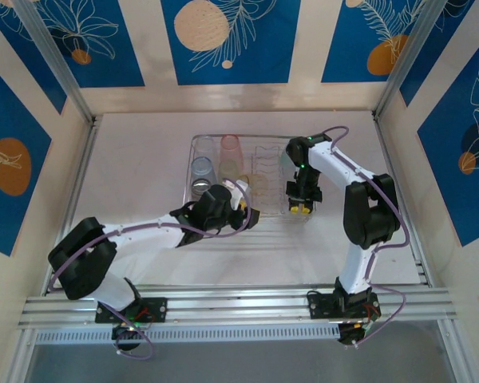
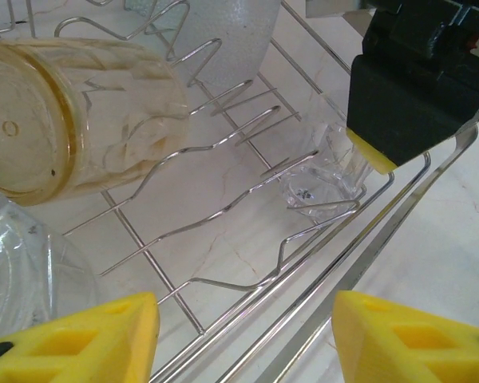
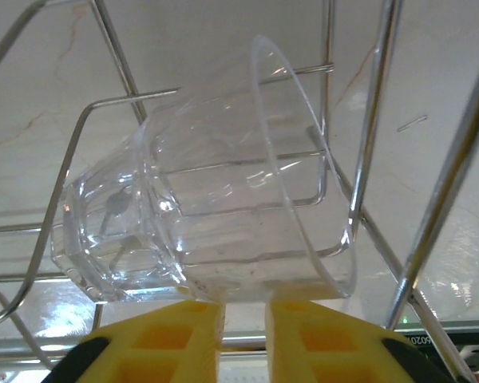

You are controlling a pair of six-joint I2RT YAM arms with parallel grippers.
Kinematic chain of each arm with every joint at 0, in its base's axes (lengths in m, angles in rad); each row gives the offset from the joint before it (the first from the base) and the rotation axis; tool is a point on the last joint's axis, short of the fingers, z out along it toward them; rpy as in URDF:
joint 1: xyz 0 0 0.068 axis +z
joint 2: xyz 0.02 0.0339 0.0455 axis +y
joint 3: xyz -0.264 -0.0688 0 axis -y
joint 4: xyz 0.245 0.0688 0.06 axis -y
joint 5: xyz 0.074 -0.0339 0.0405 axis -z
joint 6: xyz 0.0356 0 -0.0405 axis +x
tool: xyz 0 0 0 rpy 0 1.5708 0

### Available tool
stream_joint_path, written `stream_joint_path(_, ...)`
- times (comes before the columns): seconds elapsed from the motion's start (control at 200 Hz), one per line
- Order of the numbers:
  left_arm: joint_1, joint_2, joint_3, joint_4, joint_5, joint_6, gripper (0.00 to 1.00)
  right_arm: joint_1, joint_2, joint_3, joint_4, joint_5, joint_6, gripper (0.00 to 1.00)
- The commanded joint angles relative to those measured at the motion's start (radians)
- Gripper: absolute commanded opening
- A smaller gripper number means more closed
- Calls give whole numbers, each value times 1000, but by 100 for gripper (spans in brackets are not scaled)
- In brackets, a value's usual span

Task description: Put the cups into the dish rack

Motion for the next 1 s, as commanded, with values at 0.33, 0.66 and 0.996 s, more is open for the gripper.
stream_joint_path(0.33, -12, -26, -14, -171, -14, -30, 58, 24, -50, 33, 107, -12, -119, 9)
stream_joint_path(0.66, -13, -92, -15, -235, -62, -18, 59, 19, -124, 133, 47, 53, -178, 42)
stream_joint_path(0.996, -32, -112, -7, -253, -79, -22, 59, 5, -17, 163, 87, 75, -337, 49)
